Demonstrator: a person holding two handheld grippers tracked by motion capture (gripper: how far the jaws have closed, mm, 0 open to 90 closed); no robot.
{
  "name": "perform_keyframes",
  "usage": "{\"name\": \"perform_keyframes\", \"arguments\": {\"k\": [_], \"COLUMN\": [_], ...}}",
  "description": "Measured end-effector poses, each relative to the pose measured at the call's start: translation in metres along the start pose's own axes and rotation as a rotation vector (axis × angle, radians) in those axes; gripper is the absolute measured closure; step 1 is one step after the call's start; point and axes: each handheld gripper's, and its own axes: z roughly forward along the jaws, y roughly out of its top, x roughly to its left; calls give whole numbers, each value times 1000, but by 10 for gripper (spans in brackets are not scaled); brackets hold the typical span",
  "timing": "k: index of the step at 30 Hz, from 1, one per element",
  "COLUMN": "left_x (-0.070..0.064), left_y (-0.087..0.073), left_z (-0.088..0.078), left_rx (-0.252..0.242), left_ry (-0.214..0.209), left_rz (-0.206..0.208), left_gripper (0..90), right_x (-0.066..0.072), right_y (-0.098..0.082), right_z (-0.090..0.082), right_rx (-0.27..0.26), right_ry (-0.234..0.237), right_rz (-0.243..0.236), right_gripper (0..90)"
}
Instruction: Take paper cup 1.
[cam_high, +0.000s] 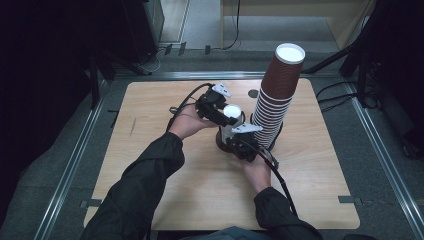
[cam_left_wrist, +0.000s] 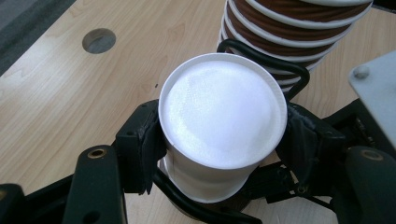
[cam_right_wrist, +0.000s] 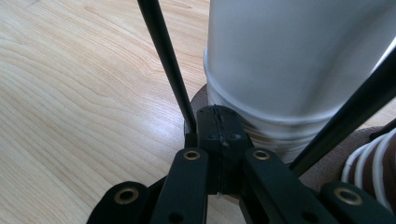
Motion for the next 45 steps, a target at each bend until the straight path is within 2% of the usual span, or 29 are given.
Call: {"name": "perform_keyframes", "arguments": {"k": [6,13,15,22,29,33,36,39,41,42,45], "left_x": [1,3,2,3,1,0,0,-1,-2,-2,0], "left_y": [4,11,17,24,30,30,31,31,32,33,34], "left_z": [-10,-17,-23,-36,-44,-43,-43,-44,-46,-49,-53], "left_rx": [-33,-34,-35,-49,-17,-16,-24,-30,-52,-69,-64], "left_ry": [-4,-7,-2,-10,-15,-13,-8,-4,1,6,8], "left_rz": [-9,-26,-19,-27,-10,-10,-10,-6,11,9,10], "left_gripper": [350,353,354,354,355,355,355,355,355,357,357], "right_x": [0,0,1,0,1,-2,-6,-6,-6,-8,-9], "right_y": [0,-1,-1,-3,-4,-4,-4,-4,-4,-3,-3], "right_z": [0,-2,-2,-6,-13,-14,-14,-13,-13,-13,-12], "right_rx": [1,0,-5,-1,-5,0,-15,-6,-5,-13,-4], "right_ry": [-3,7,2,6,36,27,29,27,19,26,26], "right_rz": [-1,-10,-30,-24,-36,-40,-25,-28,-35,-17,-17], "right_gripper": [897,898,898,898,898,898,898,898,898,898,898]}}
